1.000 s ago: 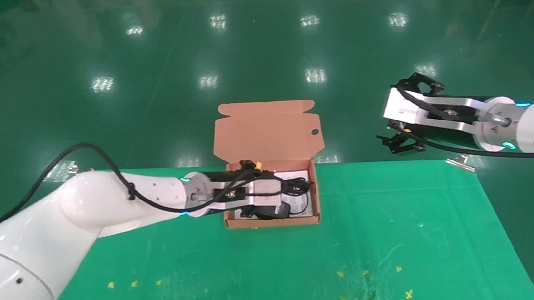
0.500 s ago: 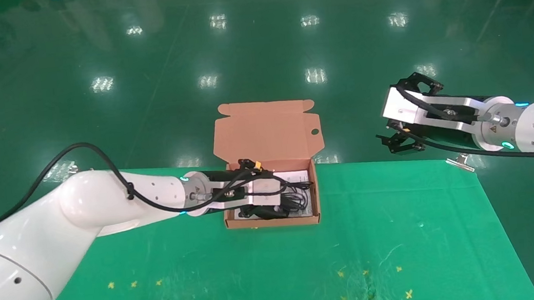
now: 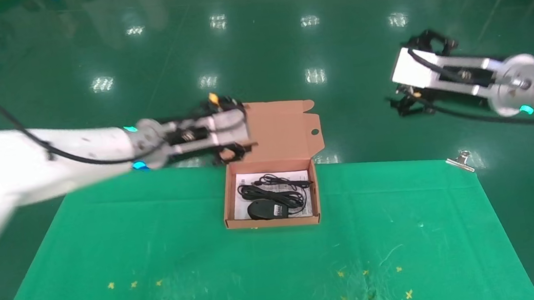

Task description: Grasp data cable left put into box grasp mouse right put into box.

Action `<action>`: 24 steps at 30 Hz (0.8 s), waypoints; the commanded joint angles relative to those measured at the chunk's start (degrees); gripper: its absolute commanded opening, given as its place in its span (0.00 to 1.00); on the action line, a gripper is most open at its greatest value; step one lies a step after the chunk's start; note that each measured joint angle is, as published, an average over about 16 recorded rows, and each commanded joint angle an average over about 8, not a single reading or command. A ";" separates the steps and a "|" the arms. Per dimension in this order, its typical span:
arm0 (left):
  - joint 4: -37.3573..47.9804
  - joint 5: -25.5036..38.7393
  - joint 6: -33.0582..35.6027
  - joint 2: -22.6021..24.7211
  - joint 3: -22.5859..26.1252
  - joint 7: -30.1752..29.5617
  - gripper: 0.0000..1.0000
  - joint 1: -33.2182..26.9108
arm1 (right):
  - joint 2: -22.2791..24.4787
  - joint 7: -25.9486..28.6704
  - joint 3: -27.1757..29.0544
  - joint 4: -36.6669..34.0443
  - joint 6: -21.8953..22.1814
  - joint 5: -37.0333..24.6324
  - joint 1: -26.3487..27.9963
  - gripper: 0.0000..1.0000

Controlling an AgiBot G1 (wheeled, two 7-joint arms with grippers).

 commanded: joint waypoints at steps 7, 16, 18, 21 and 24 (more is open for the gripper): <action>-7.16 -1.26 0.69 -5.09 -1.97 -4.01 1.00 -0.38 | 0.73 -1.63 -0.18 2.84 -1.60 -2.20 2.69 1.00; -10.88 -7.18 7.36 -9.34 -7.51 -7.32 1.00 4.06 | 1.98 -3.02 3.45 4.16 -7.38 4.87 -0.42 1.00; -11.71 -8.62 8.98 -10.33 -8.85 -8.09 1.00 5.16 | 2.30 -3.25 4.70 4.28 -8.96 7.30 -1.58 1.00; -12.97 -10.79 11.44 -11.83 -10.88 -9.26 1.00 6.83 | 2.79 -3.61 6.60 4.45 -11.35 11.00 -3.34 1.00; -14.27 -13.03 13.96 -13.37 -12.96 -10.46 1.00 8.54 | 3.30 -3.97 8.55 4.62 -13.81 14.80 -5.14 1.00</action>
